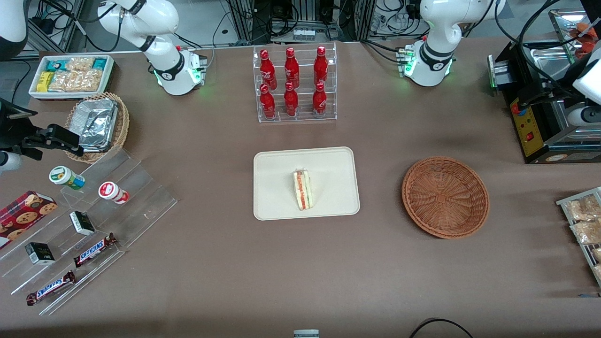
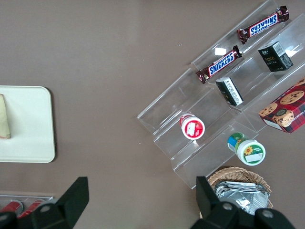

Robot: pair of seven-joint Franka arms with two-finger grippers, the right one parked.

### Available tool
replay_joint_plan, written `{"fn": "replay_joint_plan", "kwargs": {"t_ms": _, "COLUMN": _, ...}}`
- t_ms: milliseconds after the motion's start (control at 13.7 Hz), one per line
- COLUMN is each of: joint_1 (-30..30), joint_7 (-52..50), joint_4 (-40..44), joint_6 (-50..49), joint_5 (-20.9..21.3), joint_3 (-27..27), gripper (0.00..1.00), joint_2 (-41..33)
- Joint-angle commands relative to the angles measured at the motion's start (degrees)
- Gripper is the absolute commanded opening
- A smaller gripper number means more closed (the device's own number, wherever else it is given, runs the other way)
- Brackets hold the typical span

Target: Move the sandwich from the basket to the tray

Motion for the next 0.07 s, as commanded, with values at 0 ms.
{"fn": "replay_joint_plan", "kwargs": {"t_ms": 0, "joint_1": -1.5, "joint_7": 1.0, "joint_4": -0.8, "joint_6": -0.2, "joint_5": -0.1, "joint_3": 0.7, "gripper": 1.0, "joint_2": 0.0}}
